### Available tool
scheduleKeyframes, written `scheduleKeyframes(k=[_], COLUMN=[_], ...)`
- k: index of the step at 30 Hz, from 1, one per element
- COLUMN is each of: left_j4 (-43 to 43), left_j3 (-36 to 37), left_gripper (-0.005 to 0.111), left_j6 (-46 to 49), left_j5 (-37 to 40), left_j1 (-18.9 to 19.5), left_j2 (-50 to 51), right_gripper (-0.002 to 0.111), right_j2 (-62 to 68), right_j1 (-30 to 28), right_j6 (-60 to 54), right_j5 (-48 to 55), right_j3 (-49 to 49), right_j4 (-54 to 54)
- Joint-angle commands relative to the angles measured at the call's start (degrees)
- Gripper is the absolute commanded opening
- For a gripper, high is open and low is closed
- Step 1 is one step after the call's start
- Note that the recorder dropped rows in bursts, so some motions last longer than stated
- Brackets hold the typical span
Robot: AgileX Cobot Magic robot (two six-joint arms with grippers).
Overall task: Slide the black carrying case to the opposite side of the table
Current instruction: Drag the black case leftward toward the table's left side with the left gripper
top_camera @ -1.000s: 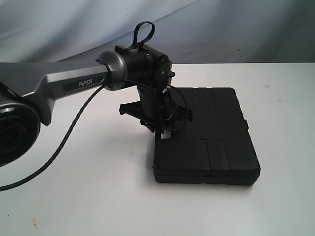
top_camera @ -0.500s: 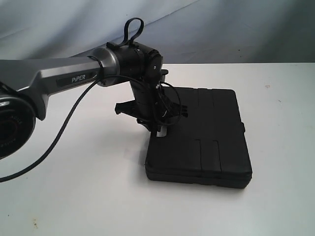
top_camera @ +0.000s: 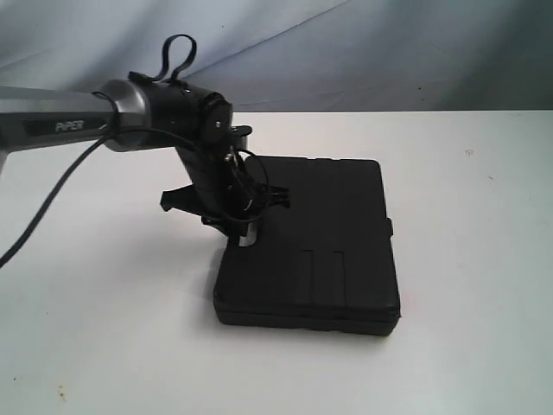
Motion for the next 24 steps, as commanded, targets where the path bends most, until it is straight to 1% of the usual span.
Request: scheduleKeyframes(k=[1, 7, 16, 24], left_j4=[2.39, 2.6, 2.82, 2.59], left_j3=[5.74, 9.26, 11.35, 14.81], left_gripper=[0.0, 0.0, 0.0, 0.0], left_j6=[1.71, 3.73, 7.24, 10.44], left_j5=[-1.06, -2.25, -2.38, -3.52], left_j1=[3.17, 5.96, 9.43, 13.56], left_j2=[-3.79, -6.29, -6.29, -6.39], right_gripper=[0.0, 0.0, 0.0, 0.0], right_j2=[-0.38, -0.38, -0.38, -0.38], right_j1=[-0.24, -0.24, -0.24, -0.24], right_j6=[0.09, 0.09, 0.09, 0.09], right_j5=[-0.07, -0.07, -0.07, -0.07], right_j3=[0.23, 0.23, 0.23, 0.23], right_j4=[-0.25, -0.25, -0.25, -0.25])
